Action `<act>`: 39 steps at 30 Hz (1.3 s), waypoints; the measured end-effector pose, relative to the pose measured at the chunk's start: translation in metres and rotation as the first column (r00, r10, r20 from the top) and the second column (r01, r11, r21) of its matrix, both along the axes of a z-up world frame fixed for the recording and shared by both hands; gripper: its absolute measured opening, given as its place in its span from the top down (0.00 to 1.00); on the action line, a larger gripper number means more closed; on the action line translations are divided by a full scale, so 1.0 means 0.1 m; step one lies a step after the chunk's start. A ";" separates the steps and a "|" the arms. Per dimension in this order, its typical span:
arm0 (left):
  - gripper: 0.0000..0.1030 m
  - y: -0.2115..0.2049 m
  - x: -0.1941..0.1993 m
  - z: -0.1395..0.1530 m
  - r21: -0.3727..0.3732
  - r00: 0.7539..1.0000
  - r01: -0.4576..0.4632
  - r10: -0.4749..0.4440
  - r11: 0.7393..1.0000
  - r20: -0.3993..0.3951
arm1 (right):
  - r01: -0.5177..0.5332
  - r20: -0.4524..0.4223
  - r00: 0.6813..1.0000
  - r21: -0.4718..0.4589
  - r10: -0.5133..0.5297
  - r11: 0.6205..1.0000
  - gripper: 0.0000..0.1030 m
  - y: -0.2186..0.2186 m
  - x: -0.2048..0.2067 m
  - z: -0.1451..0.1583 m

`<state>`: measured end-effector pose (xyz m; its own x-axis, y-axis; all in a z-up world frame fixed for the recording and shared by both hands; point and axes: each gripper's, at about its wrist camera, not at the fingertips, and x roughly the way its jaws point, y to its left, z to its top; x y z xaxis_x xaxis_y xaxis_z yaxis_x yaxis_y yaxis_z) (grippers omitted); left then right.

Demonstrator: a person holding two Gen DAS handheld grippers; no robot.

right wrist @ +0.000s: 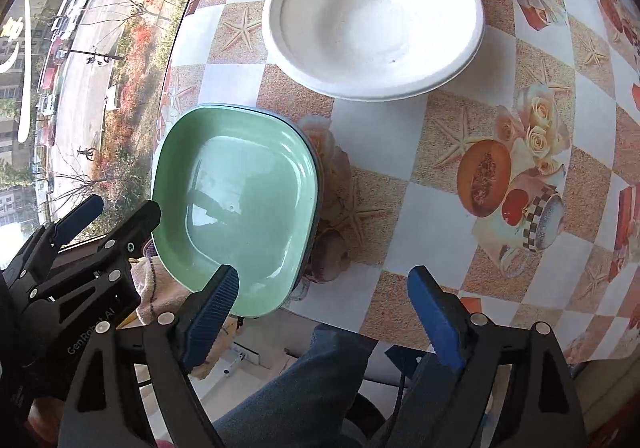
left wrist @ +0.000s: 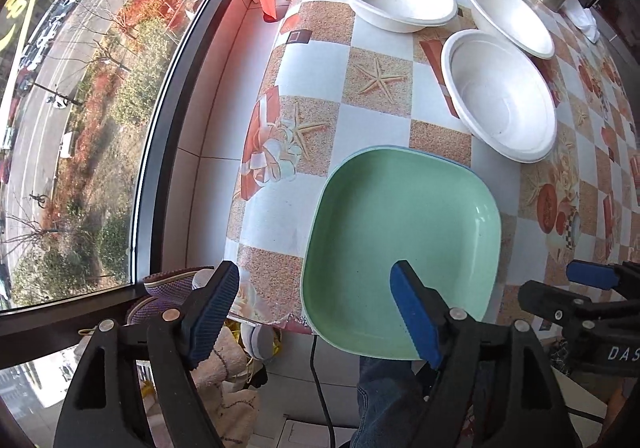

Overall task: Organize plates and bowls
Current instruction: 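Lower the green plate onto the blue plate and open both grippers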

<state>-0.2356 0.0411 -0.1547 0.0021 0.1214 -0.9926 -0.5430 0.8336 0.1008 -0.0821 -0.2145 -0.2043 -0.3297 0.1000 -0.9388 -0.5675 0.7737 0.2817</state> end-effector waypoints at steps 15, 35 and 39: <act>0.21 -0.41 0.30 0.14 -0.025 0.989 0.143 -0.143 0.989 0.028 | 0.263 0.019 0.965 -0.103 -0.263 0.959 0.15 -1.00 0.42 0.03; 0.21 -0.51 0.42 0.10 -0.056 0.990 0.137 -0.135 0.989 0.038 | 0.301 0.042 0.953 -0.130 -0.298 0.945 0.15 -1.20 0.54 0.05; 0.21 -0.46 0.45 0.11 -0.047 0.995 0.100 -0.098 0.994 0.035 | 0.280 0.045 0.960 -0.145 -0.277 0.949 0.15 -1.20 0.67 0.05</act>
<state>-0.1902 -0.0047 -0.1434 0.0440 0.0702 -0.9966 -0.4600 0.8869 0.0422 -0.0146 -0.3341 -0.1991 -0.2861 0.0437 -0.9572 -0.3285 0.9339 0.1409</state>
